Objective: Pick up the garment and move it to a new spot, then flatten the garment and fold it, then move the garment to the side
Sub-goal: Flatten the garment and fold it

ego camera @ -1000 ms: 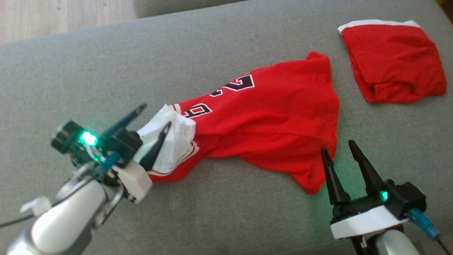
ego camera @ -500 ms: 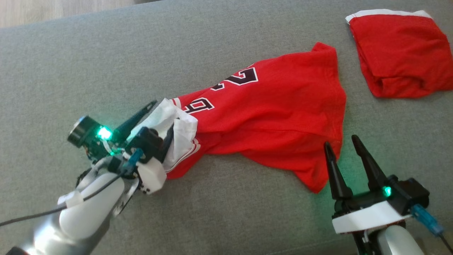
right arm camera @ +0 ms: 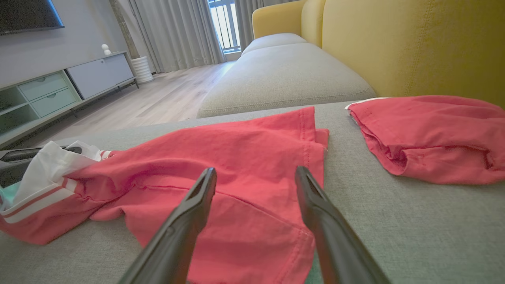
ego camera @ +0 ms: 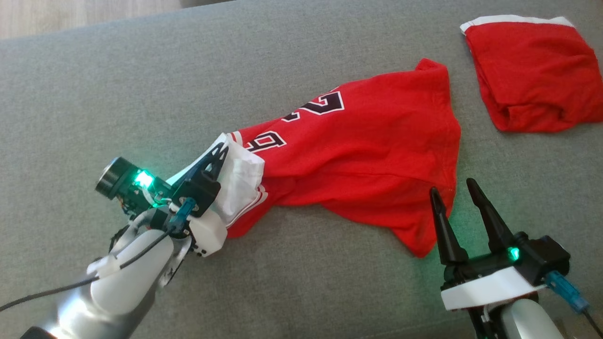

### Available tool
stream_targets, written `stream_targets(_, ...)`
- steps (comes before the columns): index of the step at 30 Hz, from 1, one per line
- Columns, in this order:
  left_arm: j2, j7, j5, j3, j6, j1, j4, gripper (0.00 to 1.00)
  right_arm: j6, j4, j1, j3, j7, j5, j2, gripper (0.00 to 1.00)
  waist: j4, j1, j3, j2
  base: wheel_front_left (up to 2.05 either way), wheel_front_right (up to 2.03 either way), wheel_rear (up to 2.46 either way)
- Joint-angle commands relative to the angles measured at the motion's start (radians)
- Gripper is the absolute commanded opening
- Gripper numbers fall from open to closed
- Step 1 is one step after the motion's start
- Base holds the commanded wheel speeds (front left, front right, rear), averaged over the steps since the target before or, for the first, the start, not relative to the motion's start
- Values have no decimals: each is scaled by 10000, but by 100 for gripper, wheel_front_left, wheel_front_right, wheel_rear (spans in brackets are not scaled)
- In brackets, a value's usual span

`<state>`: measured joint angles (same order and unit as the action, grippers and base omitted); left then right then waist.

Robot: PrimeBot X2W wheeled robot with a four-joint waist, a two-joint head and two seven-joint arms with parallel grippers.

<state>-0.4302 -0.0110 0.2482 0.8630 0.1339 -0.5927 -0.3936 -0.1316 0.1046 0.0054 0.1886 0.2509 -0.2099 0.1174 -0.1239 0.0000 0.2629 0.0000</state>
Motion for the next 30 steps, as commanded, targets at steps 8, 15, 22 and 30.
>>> stream_targets(8, -519, 743, 478, -974, 540, -63, 642, 0, 9, 19, 96, 81, 109, -144, 126, 100, 174, 0, -287, 0, 0, 0, 0)
stream_targets(15, -1244, 1111, 672, -1696, 1210, 236, 1695, 0, 9, 591, 84, -417, 109, -1177, -131, 100, 390, 0, -417, 0, 0, 0, 0)
stream_targets(22, -1671, 1036, 756, -2013, 1491, 314, 2202, 0, 9, 1493, -280, -341, 109, -2640, -105, 100, 501, 0, -413, 0, 0, 0, 0)
stream_targets(30, -1863, 1023, 748, -2100, 1609, 243, 2369, 0, 9, 2442, -1052, -74, 109, -4423, -185, 100, 579, 0, -223, 0, 0, 0, 0)
